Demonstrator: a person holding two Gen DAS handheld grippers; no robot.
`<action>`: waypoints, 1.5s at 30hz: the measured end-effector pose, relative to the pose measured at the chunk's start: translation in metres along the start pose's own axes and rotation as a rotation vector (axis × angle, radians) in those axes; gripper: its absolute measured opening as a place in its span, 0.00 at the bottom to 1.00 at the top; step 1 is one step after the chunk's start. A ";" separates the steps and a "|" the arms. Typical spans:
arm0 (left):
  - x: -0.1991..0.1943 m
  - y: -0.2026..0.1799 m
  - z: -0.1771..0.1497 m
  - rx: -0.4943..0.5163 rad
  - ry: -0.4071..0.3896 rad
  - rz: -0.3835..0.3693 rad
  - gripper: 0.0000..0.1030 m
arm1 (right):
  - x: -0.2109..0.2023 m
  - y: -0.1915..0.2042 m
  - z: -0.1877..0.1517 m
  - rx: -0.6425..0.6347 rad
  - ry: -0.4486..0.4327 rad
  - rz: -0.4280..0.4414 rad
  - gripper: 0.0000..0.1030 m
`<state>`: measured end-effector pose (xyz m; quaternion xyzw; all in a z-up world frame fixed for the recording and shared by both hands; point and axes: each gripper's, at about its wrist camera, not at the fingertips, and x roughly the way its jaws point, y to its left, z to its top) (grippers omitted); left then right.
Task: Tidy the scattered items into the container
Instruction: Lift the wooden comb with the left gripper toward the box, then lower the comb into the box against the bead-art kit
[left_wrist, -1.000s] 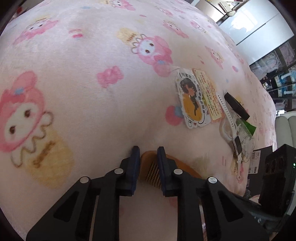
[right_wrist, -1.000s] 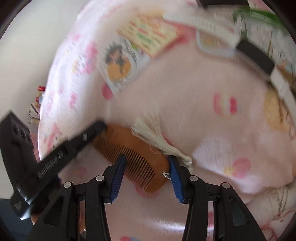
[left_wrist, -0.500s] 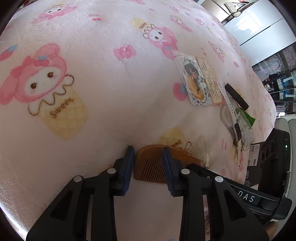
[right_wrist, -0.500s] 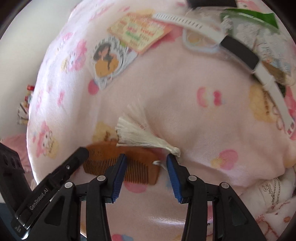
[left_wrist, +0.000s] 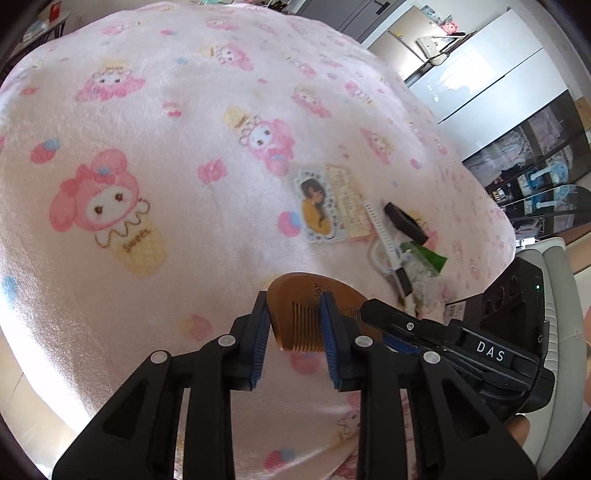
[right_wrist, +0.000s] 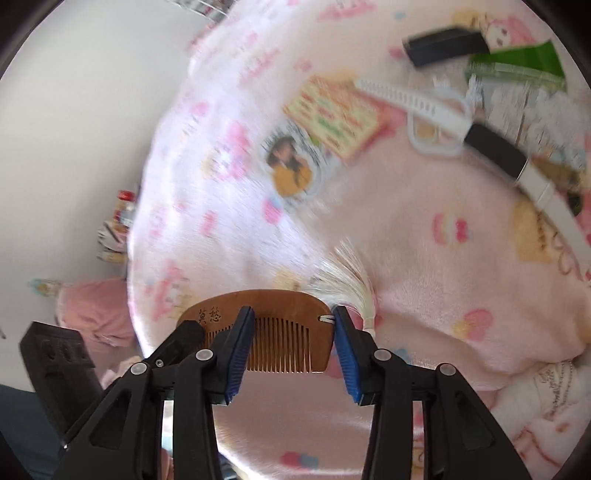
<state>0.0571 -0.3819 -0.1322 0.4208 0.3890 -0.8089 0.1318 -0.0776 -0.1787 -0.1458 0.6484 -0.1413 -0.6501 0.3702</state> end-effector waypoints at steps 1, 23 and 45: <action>-0.006 -0.009 0.003 0.010 -0.009 -0.018 0.24 | -0.005 0.003 0.008 -0.014 -0.014 0.010 0.35; 0.092 -0.386 -0.126 0.576 0.331 -0.514 0.20 | -0.326 -0.182 -0.058 0.207 -0.565 -0.083 0.33; 0.188 -0.429 -0.169 0.696 0.458 -0.106 0.36 | -0.295 -0.278 -0.069 0.404 -0.469 -0.187 0.33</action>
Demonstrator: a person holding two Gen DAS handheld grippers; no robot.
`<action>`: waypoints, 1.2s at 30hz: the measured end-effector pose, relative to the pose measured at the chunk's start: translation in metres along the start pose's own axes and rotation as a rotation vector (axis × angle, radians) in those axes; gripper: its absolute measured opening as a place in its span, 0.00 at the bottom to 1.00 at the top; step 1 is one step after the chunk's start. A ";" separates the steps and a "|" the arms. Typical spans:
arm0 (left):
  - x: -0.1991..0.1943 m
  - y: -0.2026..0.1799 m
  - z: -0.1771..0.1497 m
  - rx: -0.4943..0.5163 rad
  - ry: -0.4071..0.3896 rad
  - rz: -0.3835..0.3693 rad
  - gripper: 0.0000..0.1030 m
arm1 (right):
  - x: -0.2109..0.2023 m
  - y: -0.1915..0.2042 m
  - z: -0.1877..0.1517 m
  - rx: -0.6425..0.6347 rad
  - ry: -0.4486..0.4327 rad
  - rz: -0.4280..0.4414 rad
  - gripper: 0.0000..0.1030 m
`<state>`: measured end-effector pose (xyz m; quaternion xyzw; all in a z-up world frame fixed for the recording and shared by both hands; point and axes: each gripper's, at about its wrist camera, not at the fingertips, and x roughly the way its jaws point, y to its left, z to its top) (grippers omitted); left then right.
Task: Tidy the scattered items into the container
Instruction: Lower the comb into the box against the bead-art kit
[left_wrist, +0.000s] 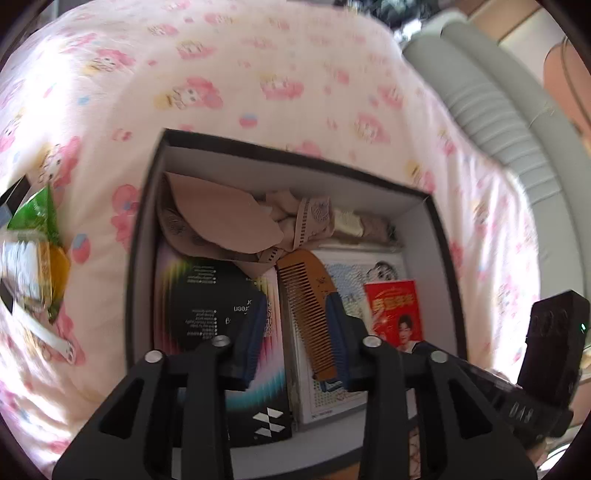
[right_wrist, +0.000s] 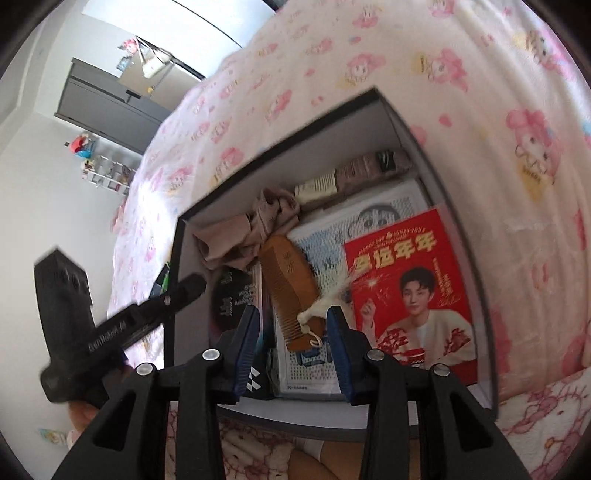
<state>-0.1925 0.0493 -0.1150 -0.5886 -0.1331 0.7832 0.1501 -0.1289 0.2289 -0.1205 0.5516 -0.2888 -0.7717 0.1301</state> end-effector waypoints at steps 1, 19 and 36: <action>0.011 -0.002 0.007 0.002 0.037 0.016 0.36 | 0.007 0.000 -0.001 -0.001 0.020 -0.008 0.33; 0.034 0.022 0.001 -0.072 0.086 -0.071 0.38 | 0.069 0.001 -0.002 -0.048 0.108 -0.078 0.07; 0.031 0.023 -0.013 -0.070 0.121 -0.061 0.39 | 0.061 -0.003 -0.003 -0.078 0.173 -0.076 0.32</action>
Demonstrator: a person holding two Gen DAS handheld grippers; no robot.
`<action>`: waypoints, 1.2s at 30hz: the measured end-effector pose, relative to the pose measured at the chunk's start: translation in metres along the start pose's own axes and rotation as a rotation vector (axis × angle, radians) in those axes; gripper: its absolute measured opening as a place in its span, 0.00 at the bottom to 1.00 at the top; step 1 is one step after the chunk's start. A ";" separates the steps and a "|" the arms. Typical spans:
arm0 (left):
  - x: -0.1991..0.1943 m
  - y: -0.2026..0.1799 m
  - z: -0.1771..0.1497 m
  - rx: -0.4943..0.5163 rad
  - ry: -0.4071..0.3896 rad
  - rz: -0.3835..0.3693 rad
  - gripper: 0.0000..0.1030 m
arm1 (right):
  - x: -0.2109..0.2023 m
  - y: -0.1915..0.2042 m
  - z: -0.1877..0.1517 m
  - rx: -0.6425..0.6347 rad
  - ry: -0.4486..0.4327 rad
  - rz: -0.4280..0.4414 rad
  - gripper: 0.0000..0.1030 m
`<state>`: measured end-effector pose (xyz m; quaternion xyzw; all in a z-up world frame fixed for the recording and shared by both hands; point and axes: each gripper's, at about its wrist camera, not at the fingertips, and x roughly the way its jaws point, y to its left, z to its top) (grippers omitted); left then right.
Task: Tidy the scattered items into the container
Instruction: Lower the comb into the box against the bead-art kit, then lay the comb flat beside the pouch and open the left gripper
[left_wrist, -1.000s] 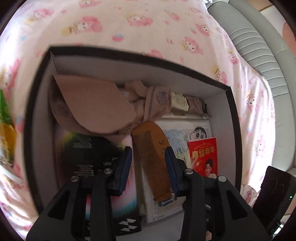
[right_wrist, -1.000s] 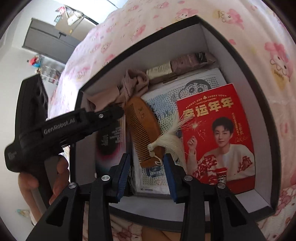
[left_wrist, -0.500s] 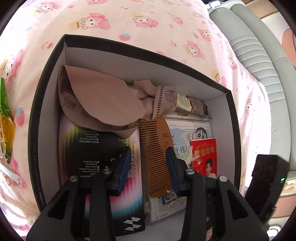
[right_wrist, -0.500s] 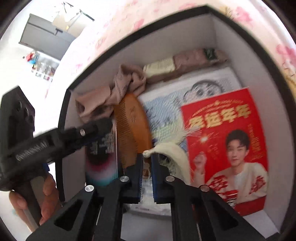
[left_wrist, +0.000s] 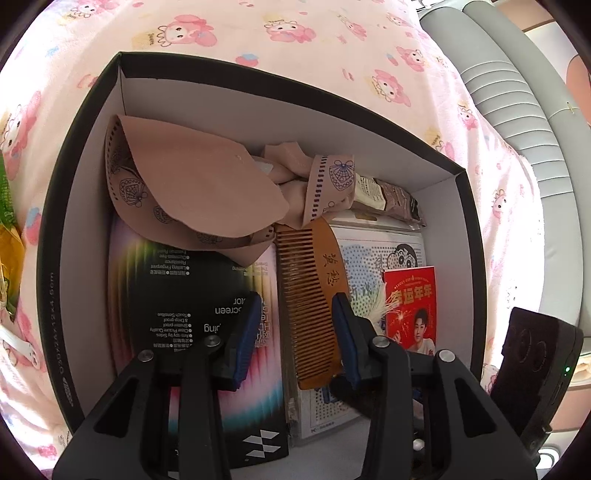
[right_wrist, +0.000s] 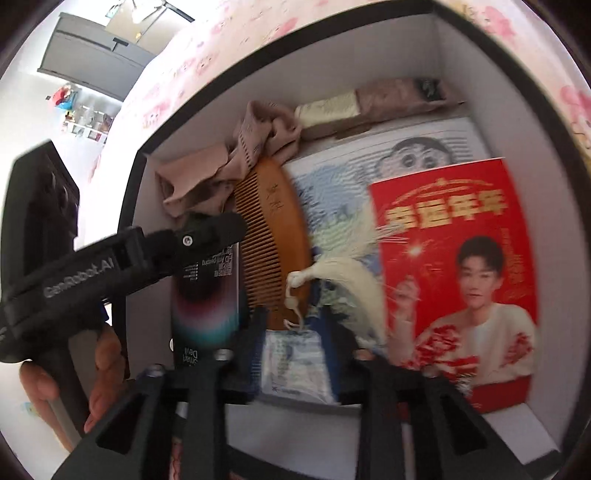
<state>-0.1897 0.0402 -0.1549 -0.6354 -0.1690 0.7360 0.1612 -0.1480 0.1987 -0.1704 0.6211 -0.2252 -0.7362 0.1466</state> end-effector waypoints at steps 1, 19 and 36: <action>-0.001 0.001 -0.001 -0.003 0.001 -0.001 0.39 | 0.001 0.002 0.002 -0.010 -0.014 0.010 0.33; -0.015 0.004 -0.018 -0.016 0.007 -0.025 0.41 | -0.074 -0.019 0.026 0.048 -0.313 -0.127 0.05; -0.004 -0.037 0.026 0.032 0.006 0.108 0.41 | -0.042 -0.047 0.033 0.122 -0.075 -0.063 0.08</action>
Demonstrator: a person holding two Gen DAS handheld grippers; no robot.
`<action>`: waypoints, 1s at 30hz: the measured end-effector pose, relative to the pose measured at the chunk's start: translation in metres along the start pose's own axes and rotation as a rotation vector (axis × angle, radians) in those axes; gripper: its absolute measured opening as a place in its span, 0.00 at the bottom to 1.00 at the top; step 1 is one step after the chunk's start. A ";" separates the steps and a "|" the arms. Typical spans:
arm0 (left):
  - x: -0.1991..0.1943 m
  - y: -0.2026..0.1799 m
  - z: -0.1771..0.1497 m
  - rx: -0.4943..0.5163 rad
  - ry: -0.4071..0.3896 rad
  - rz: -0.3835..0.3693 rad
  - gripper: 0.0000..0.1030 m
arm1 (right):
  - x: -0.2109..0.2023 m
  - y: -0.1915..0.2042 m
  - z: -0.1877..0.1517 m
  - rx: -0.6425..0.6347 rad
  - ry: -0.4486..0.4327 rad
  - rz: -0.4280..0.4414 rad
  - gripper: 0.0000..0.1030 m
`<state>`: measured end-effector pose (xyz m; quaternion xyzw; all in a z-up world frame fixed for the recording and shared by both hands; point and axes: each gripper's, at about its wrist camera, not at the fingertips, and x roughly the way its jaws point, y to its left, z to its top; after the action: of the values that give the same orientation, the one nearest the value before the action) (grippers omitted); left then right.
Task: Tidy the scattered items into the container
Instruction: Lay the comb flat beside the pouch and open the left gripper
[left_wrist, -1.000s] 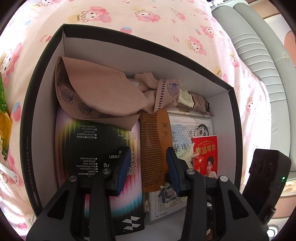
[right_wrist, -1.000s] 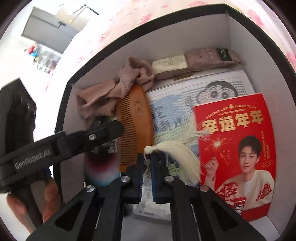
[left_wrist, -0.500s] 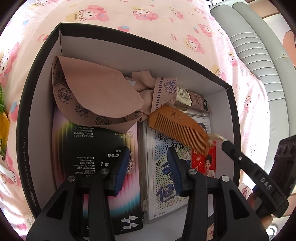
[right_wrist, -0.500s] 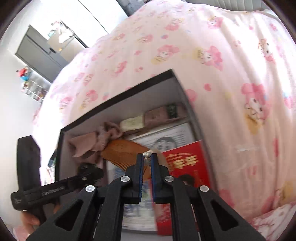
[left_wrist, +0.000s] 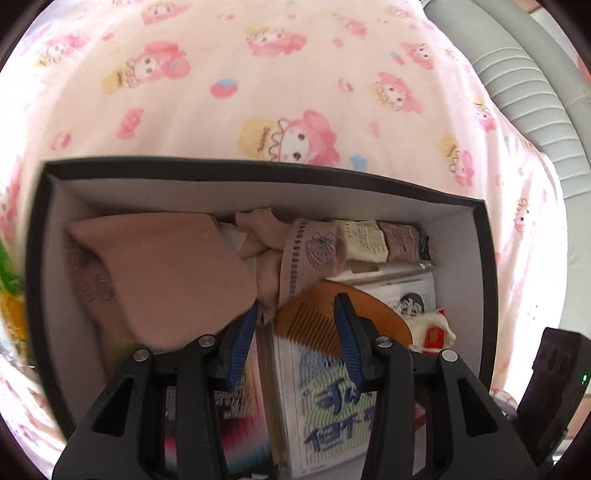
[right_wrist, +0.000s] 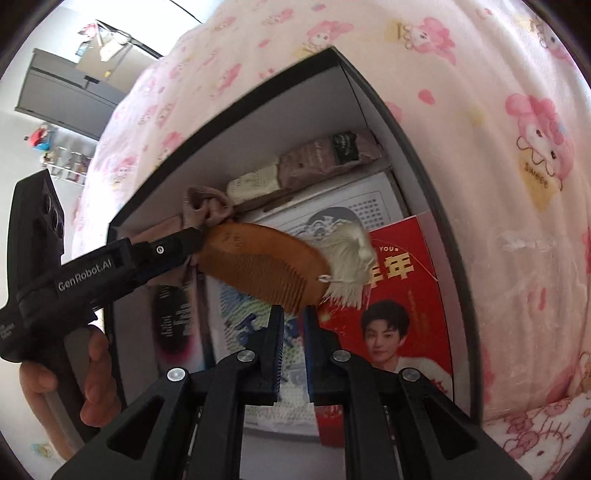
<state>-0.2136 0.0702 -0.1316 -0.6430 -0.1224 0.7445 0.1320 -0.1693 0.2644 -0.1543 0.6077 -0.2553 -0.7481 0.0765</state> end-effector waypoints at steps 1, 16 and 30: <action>-0.001 -0.001 -0.003 0.008 -0.012 0.003 0.41 | 0.003 0.001 0.001 -0.003 0.008 0.005 0.08; 0.008 0.014 0.016 -0.001 -0.029 -0.128 0.42 | -0.020 0.000 0.010 0.018 -0.101 -0.014 0.08; 0.007 0.005 0.010 0.071 -0.026 -0.109 0.32 | -0.016 0.008 0.018 -0.038 -0.126 -0.138 0.09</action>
<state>-0.2252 0.0685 -0.1384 -0.6205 -0.1325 0.7483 0.1935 -0.1836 0.2699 -0.1345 0.5739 -0.2028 -0.7932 0.0200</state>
